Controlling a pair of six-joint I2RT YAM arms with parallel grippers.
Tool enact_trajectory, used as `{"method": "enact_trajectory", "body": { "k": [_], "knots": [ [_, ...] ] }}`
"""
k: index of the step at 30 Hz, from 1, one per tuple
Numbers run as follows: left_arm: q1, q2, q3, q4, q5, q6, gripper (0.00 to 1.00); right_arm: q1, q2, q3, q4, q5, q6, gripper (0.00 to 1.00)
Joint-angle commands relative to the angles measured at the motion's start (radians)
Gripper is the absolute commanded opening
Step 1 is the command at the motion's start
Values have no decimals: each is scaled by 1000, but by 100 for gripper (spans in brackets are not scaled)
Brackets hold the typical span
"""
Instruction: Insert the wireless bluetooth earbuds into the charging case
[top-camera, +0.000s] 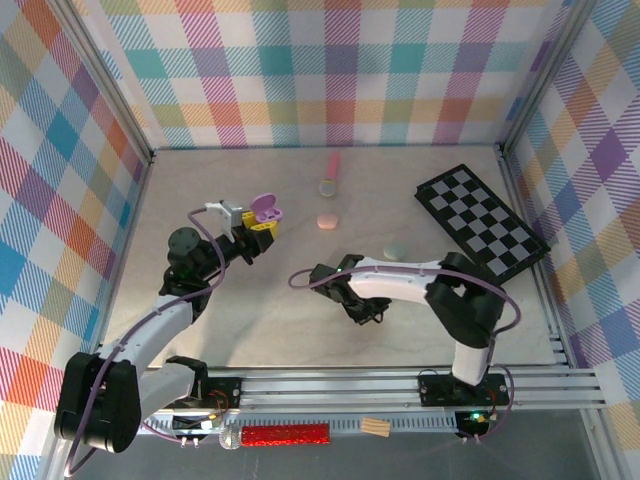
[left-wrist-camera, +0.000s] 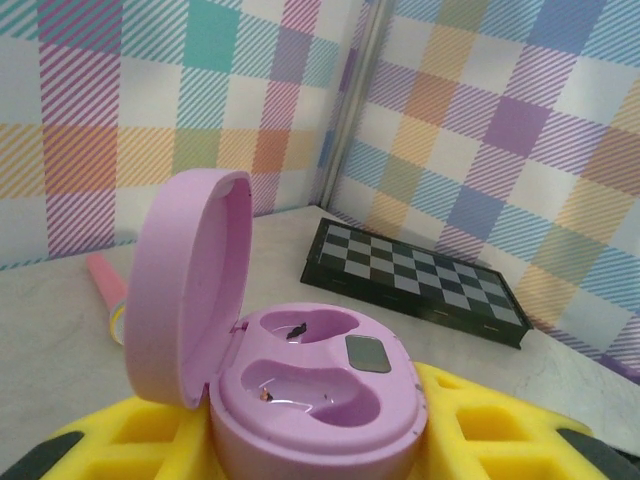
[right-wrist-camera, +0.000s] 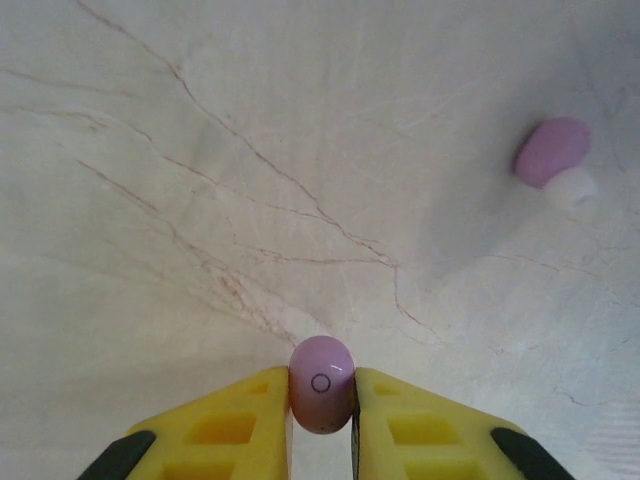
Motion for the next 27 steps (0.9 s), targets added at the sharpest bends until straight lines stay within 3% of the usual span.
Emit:
{"method": "enact_trajectory", "body": {
  "k": [1,7,12,19,27],
  "knots": [
    [-29,23,51,22,38,50,40,-52,-159,-18,70,-77,18,22],
    [-117,82,110,-17,65,114,40,-203,-423,-55,227,-283,2,22],
    [-196,137,184,-117,88,190,40,-344,-535,-25,245,-434,-11,22],
    [-253,210,244,-141,176,184,40,-431,-621,66,273,-565,-71,23],
    [-302,263,309,-227,250,216,40,-440,-614,166,307,-713,-188,23]
  ]
}}
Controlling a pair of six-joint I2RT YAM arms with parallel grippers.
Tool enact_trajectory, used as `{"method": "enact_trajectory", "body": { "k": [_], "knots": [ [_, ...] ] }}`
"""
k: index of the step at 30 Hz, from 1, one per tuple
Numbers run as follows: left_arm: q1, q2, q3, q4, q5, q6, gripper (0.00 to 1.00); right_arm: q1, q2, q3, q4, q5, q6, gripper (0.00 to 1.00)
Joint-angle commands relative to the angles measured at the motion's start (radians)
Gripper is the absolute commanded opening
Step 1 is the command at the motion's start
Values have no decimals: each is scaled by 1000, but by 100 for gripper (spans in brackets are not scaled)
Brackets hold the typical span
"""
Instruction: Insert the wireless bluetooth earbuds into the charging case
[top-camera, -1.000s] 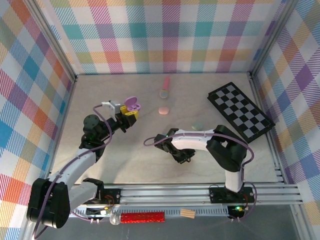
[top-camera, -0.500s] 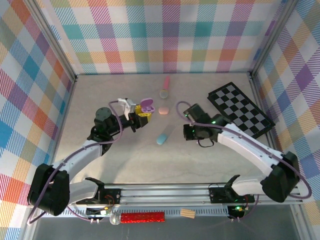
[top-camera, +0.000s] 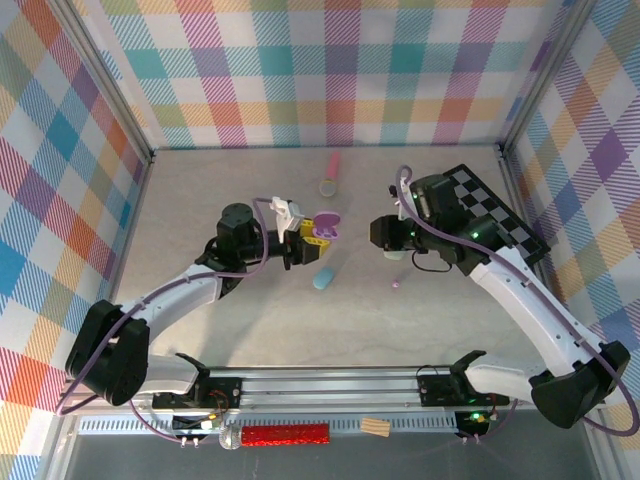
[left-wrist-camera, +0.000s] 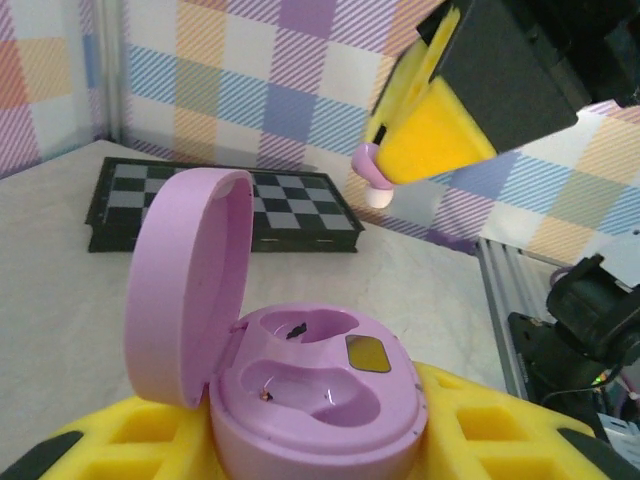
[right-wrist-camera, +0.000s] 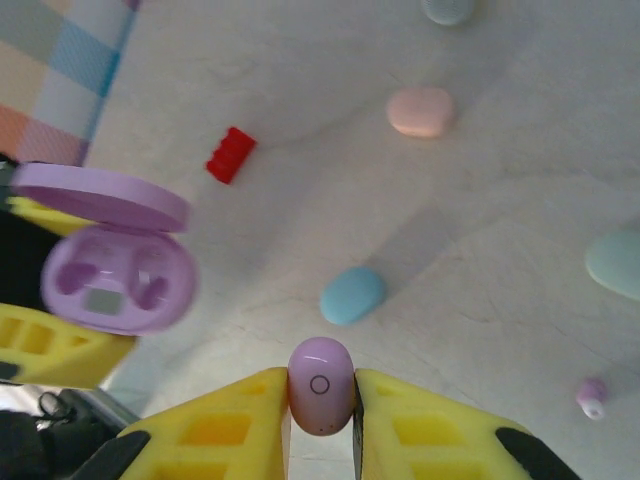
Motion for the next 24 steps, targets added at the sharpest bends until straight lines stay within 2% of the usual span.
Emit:
{"method": "enact_trajectory", "body": {
  "k": [1,10,19,24],
  "knots": [
    [-21,13,48,-39,70,40,40,-1,-3,47,35,-123,-89,23],
    [-60,30,97,-133,99,113,40,0,57,88,58,-305,-149,23],
    [-65,39,108,-73,104,61,39,2,83,77,46,-353,-168,23],
    [-65,43,101,-21,97,16,39,4,95,66,37,-339,-182,23]
  ]
}}
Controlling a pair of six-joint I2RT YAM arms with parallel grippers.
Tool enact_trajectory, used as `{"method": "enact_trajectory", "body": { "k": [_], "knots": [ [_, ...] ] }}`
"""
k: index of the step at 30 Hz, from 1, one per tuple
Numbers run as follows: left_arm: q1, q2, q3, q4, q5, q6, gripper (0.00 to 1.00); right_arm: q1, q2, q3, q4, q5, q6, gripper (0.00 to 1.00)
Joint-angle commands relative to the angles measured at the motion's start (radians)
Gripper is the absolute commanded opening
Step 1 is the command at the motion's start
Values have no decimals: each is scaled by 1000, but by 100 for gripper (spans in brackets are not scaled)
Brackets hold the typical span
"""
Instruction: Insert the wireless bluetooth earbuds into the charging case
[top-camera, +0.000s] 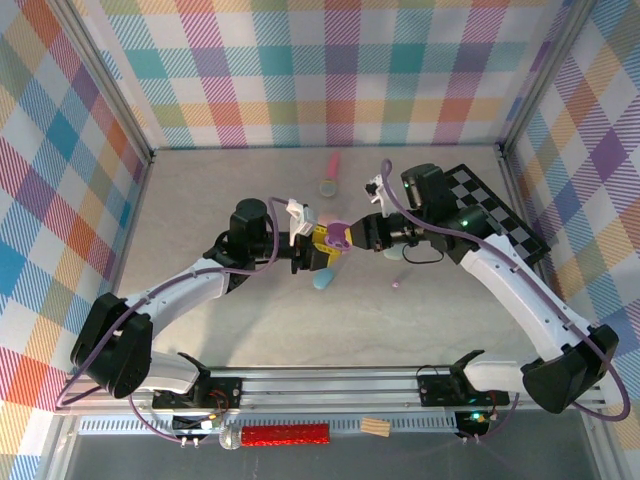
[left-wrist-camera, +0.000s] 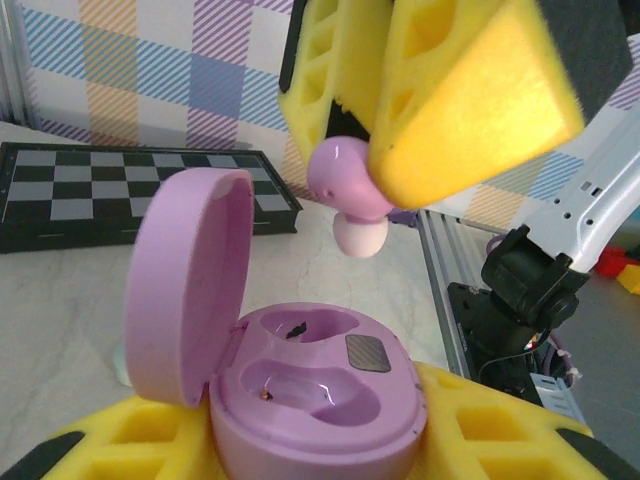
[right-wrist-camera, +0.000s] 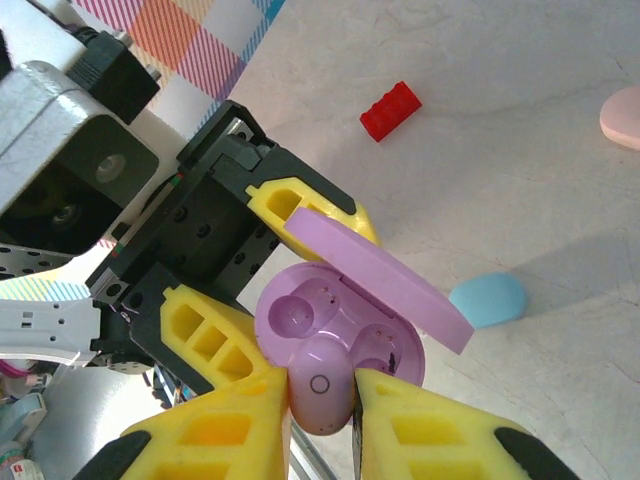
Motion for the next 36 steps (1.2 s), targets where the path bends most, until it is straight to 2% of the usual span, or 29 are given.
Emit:
{"method": "enact_trajectory", "body": {
  "k": [1,16,27,30,36],
  "knots": [
    [-9,6,26,96,20,-39,39,3,9,7,0,-17,-34,23],
    [-9,19,27,172,25,-88,39,4,48,6,-34,-1,-56,23],
    [-4,25,3,198,7,-97,39,1,-23,-1,-18,69,-42,49],
    [14,20,-19,226,-7,-113,39,0,-110,-79,50,110,-33,60],
    [74,-18,-76,262,-17,-147,39,-37,-313,-345,125,288,100,66]
  ]
}}
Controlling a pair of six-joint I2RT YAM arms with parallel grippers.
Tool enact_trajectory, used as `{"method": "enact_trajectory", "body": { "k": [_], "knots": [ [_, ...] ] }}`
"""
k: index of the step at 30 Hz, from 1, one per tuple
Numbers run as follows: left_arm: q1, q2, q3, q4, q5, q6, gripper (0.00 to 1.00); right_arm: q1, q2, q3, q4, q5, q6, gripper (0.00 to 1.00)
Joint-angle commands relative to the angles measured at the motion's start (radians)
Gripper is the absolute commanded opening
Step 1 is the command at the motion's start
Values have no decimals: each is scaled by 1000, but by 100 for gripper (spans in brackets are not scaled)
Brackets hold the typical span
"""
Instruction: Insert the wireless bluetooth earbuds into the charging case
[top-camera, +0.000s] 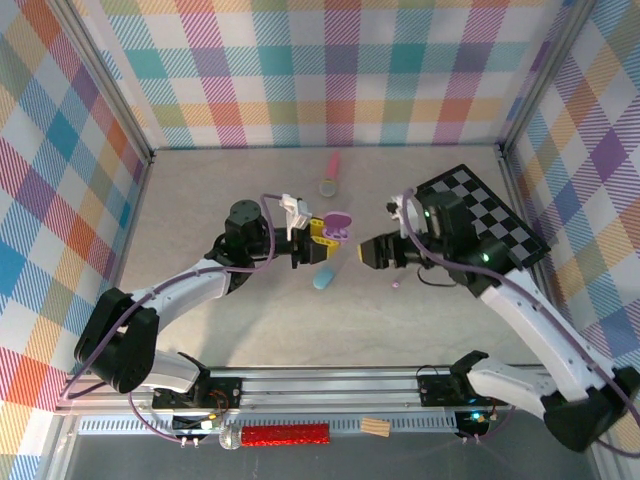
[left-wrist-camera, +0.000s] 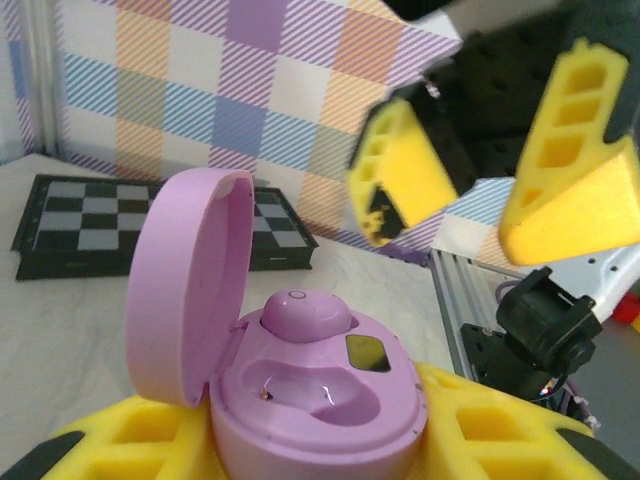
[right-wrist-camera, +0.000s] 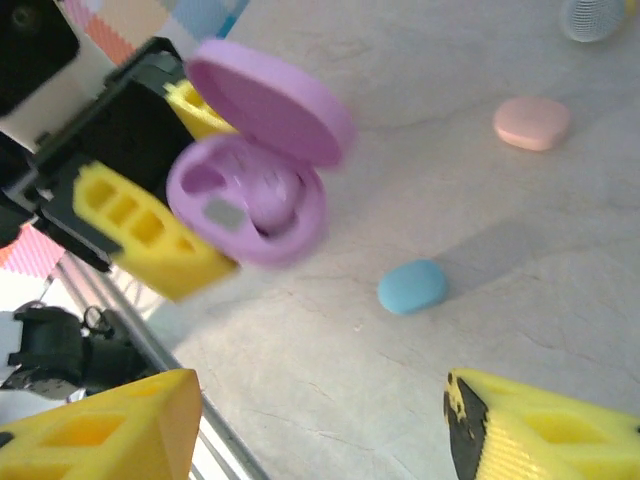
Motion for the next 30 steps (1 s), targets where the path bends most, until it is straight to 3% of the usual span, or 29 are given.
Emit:
{"method": "enact_trajectory", "body": {
  "k": [1,6,11,19,26,30],
  "knots": [
    [38,-56,-35,59,-4,-18,39,-34,-69,-122,45,131,108,67],
    [54,-79,-58,80,-12,-17,39,-146,-53,-276,69,143,226,67],
    [53,-92,-67,104,-8,-19,39,-235,148,-300,86,136,241,62],
    [54,-116,-80,91,-12,-5,39,-247,415,-272,139,136,221,48],
    [53,-118,-79,76,-10,5,39,-247,491,-268,169,70,214,37],
    [53,-116,-79,74,-8,7,39,-246,502,-265,182,40,219,36]
  ]
}}
